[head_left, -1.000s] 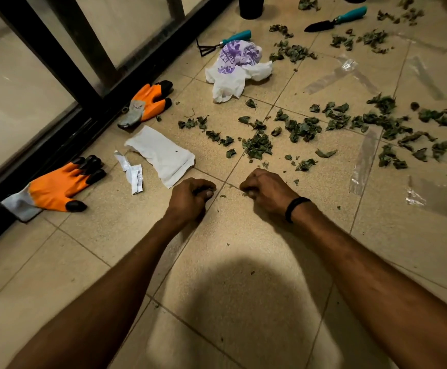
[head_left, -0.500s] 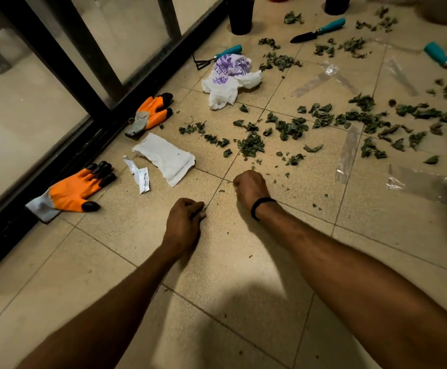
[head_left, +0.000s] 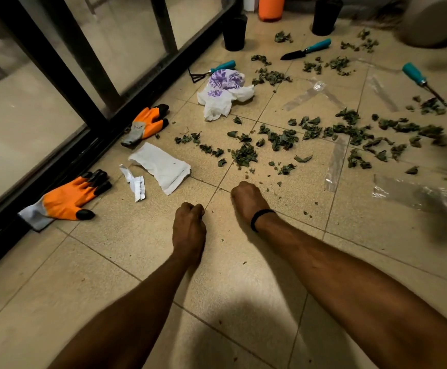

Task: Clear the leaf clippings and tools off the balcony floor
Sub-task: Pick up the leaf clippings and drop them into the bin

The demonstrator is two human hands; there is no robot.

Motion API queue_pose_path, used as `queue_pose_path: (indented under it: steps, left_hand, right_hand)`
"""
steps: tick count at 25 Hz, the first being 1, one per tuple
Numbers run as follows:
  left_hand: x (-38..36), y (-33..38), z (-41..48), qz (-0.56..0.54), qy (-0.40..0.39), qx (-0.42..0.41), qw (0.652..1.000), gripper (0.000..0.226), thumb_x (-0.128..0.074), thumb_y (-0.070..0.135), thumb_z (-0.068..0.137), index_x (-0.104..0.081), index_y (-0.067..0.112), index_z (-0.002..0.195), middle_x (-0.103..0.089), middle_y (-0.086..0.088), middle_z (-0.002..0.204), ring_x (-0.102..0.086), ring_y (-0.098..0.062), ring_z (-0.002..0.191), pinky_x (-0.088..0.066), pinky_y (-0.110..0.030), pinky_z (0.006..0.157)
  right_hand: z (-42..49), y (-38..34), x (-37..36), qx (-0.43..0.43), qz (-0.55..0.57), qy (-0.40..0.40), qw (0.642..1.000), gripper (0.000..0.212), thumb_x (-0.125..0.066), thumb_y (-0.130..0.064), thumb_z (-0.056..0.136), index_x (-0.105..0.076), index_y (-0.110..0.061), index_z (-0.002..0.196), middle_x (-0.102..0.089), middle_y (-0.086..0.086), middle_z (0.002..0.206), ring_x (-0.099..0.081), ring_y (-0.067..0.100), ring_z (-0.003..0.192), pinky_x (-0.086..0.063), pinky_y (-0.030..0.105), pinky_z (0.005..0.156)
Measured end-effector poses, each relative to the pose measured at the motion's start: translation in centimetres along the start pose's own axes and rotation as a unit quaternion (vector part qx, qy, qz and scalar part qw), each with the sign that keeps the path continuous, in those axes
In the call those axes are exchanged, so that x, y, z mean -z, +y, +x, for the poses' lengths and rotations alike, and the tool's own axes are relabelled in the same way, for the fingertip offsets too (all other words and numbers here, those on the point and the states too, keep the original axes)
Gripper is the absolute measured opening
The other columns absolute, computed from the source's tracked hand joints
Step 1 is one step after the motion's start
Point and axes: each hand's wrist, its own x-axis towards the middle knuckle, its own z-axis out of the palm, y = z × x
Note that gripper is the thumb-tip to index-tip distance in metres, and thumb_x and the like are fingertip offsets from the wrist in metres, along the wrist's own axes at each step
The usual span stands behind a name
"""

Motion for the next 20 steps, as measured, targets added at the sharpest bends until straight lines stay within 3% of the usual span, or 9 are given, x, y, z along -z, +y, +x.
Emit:
queue_pose_path:
  steps: [2, 4, 7, 10, 12, 14, 17, 20]
  left_hand:
    - [-0.3, 0.7, 0.8, -0.031, 0.0, 0.032, 0.999, 0.02, -0.054, 0.008, 0.096, -0.069, 0.013, 0.084, -0.054, -0.004, 0.082, -0.052, -0.023, 0.079, -0.03, -0.028, 0.062]
    - [-0.6, 1.0, 1.6, -0.065, -0.002, 0.054, 0.996, 0.02, -0.054, 0.011, 0.098, -0.072, 0.015, 0.089, -0.057, -0.004, 0.084, -0.05, -0.019, 0.078, -0.029, -0.028, 0.063]
    - [-1.0, 1.3, 2.4, -0.099, 0.0, 0.066, 0.993, 0.017, -0.057, 0.015, 0.097, -0.074, 0.016, 0.097, -0.063, -0.006, 0.091, -0.054, -0.018, 0.082, -0.034, -0.029, 0.068]
    - [-1.2, 1.8, 3.3, -0.121, 0.0, 0.055, 0.991, 0.016, -0.06, 0.015, 0.096, -0.076, 0.014, 0.094, -0.069, -0.005, 0.09, -0.059, -0.02, 0.082, -0.044, -0.032, 0.069]
    - [-1.3, 2.0, 4.0, -0.112, -0.008, 0.032, 0.993, 0.017, -0.059, 0.017, 0.095, -0.074, 0.013, 0.087, -0.068, -0.005, 0.085, -0.057, -0.021, 0.079, -0.045, -0.036, 0.068]
    - [-1.5, 2.4, 4.7, -0.087, -0.016, 0.004, 0.996, 0.019, -0.058, 0.018, 0.096, -0.069, 0.012, 0.081, -0.062, -0.008, 0.082, -0.053, -0.022, 0.076, -0.04, -0.035, 0.065]
    - [-2.1, 3.5, 5.5, -0.062, -0.02, -0.024, 0.998, 0.015, -0.059, 0.014, 0.097, -0.072, 0.007, 0.096, -0.059, -0.012, 0.088, -0.053, -0.025, 0.078, -0.038, -0.033, 0.064]
    - [-3.2, 4.3, 5.9, -0.014, -0.012, -0.036, 0.999, 0.016, -0.058, 0.013, 0.096, -0.069, 0.009, 0.086, -0.053, -0.008, 0.086, -0.05, -0.023, 0.078, -0.028, -0.028, 0.061]
  right_hand:
    - [0.8, 2.5, 1.7, -0.092, 0.057, 0.048, 0.993, 0.023, -0.054, 0.003, 0.088, -0.075, -0.002, 0.096, -0.071, 0.011, 0.098, -0.065, 0.024, 0.095, -0.054, 0.031, 0.089]
    - [1.5, 4.7, 3.1, -0.14, 0.109, 0.042, 0.983, 0.021, -0.059, 0.0, 0.09, -0.075, -0.004, 0.103, -0.073, 0.009, 0.103, -0.067, 0.021, 0.101, -0.052, 0.028, 0.094]
    - [1.7, 5.4, 3.4, -0.113, 0.099, -0.029, 0.988, 0.014, -0.059, -0.002, 0.089, -0.074, -0.003, 0.09, -0.069, 0.014, 0.099, -0.064, 0.027, 0.097, -0.052, 0.03, 0.083]
    - [1.0, 4.1, 2.4, -0.044, 0.068, -0.078, 0.994, 0.013, -0.058, -0.002, 0.09, -0.065, -0.003, 0.079, -0.052, 0.008, 0.099, -0.054, 0.022, 0.087, -0.046, 0.03, 0.075]
    - [0.7, 3.2, 1.9, -0.003, 0.082, -0.073, 0.994, 0.013, -0.056, -0.003, 0.088, -0.056, -0.009, 0.077, -0.05, 0.011, 0.096, -0.053, 0.023, 0.081, -0.05, 0.036, 0.072]
    - [0.4, 3.3, 1.3, 0.048, 0.007, -0.046, 0.998, 0.012, -0.054, -0.009, 0.087, -0.051, -0.017, 0.079, -0.056, 0.012, 0.096, -0.054, 0.026, 0.084, -0.043, 0.035, 0.069]
    - [-1.0, 3.7, 0.4, 0.034, -0.023, -0.046, 0.998, 0.009, -0.048, -0.016, 0.089, -0.055, -0.012, 0.085, -0.055, 0.009, 0.094, -0.051, 0.026, 0.084, -0.034, 0.033, 0.064]
    - [-1.1, 4.3, -0.2, 0.028, -0.031, -0.029, 0.999, 0.016, -0.048, -0.007, 0.092, -0.063, -0.002, 0.093, -0.055, 0.014, 0.099, -0.051, 0.025, 0.089, -0.037, 0.031, 0.068]
